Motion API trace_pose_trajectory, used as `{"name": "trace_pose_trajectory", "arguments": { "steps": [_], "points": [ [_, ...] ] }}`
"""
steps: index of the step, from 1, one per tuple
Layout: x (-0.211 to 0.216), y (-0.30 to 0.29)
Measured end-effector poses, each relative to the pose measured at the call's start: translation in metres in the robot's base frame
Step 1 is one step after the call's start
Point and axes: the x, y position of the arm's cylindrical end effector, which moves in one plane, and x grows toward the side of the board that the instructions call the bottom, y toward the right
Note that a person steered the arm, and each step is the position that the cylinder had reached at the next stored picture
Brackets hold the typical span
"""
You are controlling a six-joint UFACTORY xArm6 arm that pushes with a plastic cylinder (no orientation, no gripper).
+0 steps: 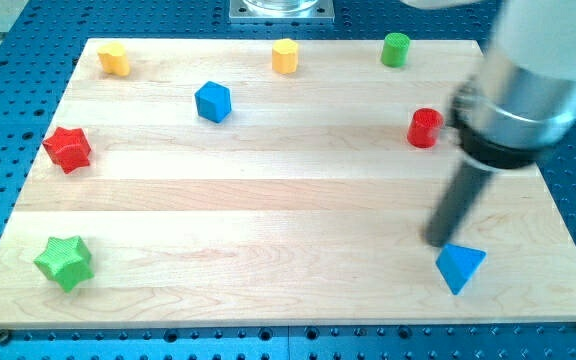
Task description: Place the cube at the bottom center of the board
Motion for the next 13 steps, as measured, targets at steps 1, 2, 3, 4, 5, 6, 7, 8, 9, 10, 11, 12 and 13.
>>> {"name": "trace_pose_trajectory", "arguments": {
  "steps": [1, 2, 3, 4, 5, 6, 7, 8, 9, 10, 11, 12, 13],
  "points": [
    [-0.043, -0.112],
    [-0.148, -0.079],
    [-0.223, -0.162],
    [-0.198, -0.224],
    [-0.122, -0.222],
    [-0.134, -0.246],
    [-0.074, -0.222],
    [-0.05, -0.187],
    [-0.076, -0.182],
    [-0.019, -0.153],
    [0.045, -0.153],
    [-0.008, -0.114],
    [0.055, -0.069]
  ]
}}
